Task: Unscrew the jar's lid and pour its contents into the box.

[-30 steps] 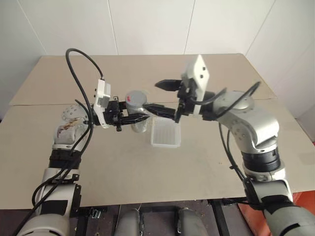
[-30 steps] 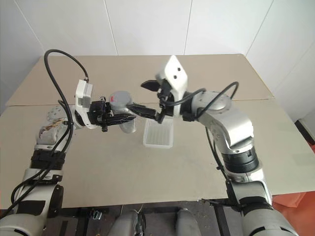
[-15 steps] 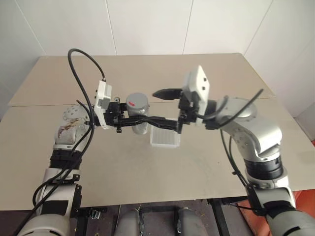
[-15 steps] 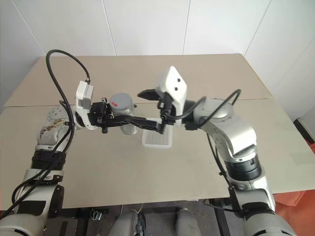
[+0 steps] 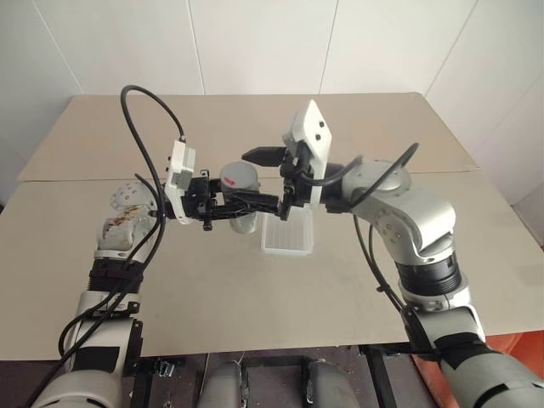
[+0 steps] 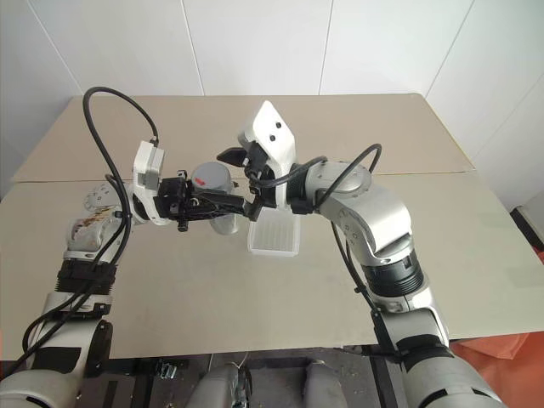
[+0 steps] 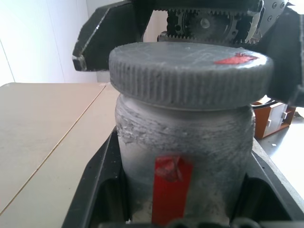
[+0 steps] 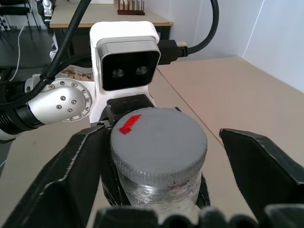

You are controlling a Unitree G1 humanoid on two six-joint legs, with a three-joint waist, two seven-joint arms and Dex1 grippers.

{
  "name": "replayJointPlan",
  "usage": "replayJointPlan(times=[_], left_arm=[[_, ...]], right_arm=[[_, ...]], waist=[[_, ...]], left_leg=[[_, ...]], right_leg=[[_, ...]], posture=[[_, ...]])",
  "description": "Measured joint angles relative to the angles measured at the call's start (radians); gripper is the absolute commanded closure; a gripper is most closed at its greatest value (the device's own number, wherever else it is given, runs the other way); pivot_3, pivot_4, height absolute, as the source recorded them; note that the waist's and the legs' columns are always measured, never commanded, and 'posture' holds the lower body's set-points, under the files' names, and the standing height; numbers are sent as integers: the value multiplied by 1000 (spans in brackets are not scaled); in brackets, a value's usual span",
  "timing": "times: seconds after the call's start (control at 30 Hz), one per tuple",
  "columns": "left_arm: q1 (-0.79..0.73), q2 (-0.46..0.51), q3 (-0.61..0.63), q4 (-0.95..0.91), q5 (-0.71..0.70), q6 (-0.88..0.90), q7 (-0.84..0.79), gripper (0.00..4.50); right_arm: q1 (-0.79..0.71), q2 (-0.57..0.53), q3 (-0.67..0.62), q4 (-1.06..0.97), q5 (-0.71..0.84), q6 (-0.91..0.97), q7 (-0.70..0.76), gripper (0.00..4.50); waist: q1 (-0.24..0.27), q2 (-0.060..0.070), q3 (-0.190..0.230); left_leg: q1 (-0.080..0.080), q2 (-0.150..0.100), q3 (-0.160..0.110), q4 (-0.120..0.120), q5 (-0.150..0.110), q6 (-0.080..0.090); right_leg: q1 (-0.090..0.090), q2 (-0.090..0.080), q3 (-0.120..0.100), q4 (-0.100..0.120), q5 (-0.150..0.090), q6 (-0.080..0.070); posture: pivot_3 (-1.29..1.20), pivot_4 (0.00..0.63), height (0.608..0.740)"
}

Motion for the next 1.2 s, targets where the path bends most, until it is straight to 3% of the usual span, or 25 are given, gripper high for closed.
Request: replayJointPlan(times=[0.07,0.23,0.33,0.47,0.63,0.8,0.9,1.07,1.2], left_arm=[[2,1,0,-5,0,0,0,2534],[6,4,2,-19,-1,-3,2,2534],[19,4,0,-21,1,-3,4,2534],[33,7,2,-21,1,-3,12,2534],[50,10,16,-28,1,-3,49,2534],[64,8,25,-33,6,-19,111,2534],[64,-10,32,-33,18,-32,170,2534],[63,-41,19,-33,89,-125,259,2534],[44,-70,-23,29,279,-390,393,2534]], right_arm=[[0,1,0,0,7,6,3,1686],[0,31,-46,7,69,60,-24,1729],[-21,43,-159,12,138,88,-74,1729],[-1,-51,-262,-1,135,86,-128,1729],[291,-205,-238,-30,-41,15,-193,1729],[553,-250,-186,-34,-198,-68,-263,1729],[633,-216,-137,2,-249,-83,-290,1729],[638,-192,-130,29,-270,-104,-303,145],[639,-225,-172,-20,-215,-52,-247,68]], waist=[[0,0,0],[0,0,0],[2,0,0],[9,0,0],[10,0,0],[4,0,0],[-3,0,0],[-1,0,0],[9,0,0]], left_leg=[[0,0,0,0,0,0],[0,0,0,0,0,0],[0,0,0,0,0,0],[0,0,0,0,0,0],[0,-1,1,0,0,0],[0,0,1,0,0,0],[1,-1,1,0,0,0],[8,-1,2,-1,0,0],[8,-2,1,0,-1,1]], right_leg=[[0,0,0,0,0,0],[0,0,0,0,0,0],[0,0,0,0,0,0],[1,0,-1,-1,0,0],[0,-1,0,-1,0,0],[0,0,1,-1,0,0],[0,0,5,-3,0,0],[5,0,5,-4,0,1],[7,-1,5,-5,1,1]], posture=[[0,150,740],[0,150,740],[0,150,740],[0,150,740],[0,150,740],[0,150,740],[0,150,740],[0,150,740],[0,150,740]])
